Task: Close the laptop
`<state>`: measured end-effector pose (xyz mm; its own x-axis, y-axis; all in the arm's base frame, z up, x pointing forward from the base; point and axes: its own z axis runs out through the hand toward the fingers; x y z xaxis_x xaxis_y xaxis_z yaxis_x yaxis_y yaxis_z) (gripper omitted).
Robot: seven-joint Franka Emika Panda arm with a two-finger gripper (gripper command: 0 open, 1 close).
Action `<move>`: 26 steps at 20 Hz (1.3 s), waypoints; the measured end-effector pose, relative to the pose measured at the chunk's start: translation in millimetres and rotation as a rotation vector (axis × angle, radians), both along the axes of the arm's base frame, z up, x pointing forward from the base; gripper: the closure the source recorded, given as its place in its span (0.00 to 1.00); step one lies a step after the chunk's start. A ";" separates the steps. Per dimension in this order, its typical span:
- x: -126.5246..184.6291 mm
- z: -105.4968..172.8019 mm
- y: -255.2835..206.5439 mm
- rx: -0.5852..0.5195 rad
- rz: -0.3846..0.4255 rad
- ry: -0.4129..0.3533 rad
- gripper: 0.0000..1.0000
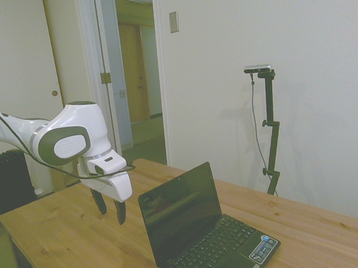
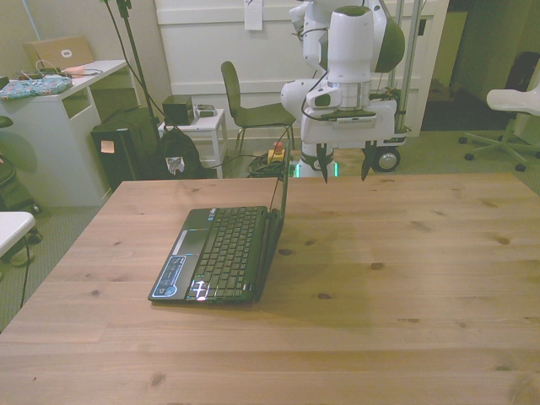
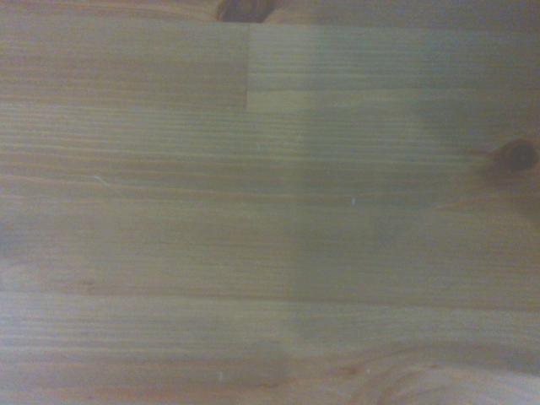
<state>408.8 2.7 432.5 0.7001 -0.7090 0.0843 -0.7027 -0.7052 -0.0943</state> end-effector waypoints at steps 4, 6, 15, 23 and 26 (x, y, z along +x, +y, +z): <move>7.4 14.5 14.4 -0.025 0.007 -0.030 0.00; 19.3 40.9 39.8 -0.051 0.010 -0.082 0.00; 101.0 122.3 -31.6 -0.095 -0.171 -0.157 0.00; 164.9 115.0 -36.3 -0.097 -0.166 -0.135 1.00; 166.2 114.6 -33.2 -0.094 -0.177 -0.130 1.00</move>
<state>574.9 -30.5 547.1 0.5443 -0.8048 0.2369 -0.8027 -0.5817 -0.1318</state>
